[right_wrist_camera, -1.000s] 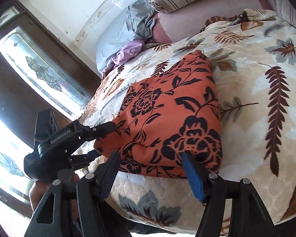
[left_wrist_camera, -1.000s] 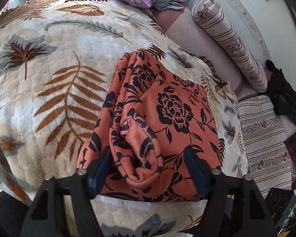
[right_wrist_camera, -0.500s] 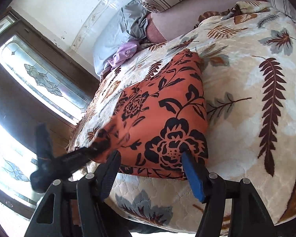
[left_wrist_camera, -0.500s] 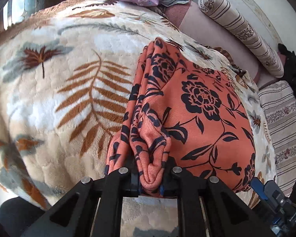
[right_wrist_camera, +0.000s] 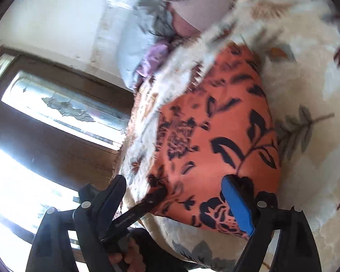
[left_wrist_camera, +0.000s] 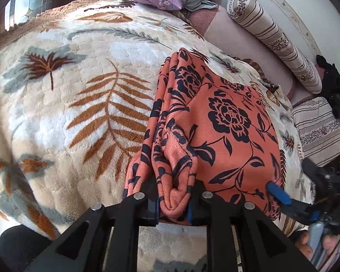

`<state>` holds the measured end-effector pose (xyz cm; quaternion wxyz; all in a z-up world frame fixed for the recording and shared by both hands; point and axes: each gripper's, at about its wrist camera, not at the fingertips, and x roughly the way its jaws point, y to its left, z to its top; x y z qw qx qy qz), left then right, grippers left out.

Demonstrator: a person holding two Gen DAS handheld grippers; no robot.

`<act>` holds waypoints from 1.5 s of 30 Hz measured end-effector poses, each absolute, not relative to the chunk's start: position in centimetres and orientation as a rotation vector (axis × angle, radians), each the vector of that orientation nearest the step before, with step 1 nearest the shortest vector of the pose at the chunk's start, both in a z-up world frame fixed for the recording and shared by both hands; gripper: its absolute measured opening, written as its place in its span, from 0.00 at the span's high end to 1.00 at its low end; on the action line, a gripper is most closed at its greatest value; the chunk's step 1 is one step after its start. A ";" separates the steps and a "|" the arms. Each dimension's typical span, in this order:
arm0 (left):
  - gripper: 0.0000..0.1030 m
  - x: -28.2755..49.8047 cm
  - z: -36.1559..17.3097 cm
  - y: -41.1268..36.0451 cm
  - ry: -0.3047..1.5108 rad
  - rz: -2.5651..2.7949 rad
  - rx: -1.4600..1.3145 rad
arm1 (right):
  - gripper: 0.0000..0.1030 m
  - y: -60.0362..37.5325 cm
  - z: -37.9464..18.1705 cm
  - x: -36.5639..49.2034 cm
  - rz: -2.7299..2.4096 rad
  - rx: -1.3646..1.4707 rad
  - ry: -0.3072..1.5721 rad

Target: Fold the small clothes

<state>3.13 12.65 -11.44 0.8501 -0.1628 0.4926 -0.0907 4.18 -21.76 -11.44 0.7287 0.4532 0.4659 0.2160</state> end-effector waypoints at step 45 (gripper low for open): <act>0.26 8.6 -13.4 10.6 0.980 -0.179 -0.219 | 0.65 -26.2 -13.0 11.7 0.358 0.895 1.160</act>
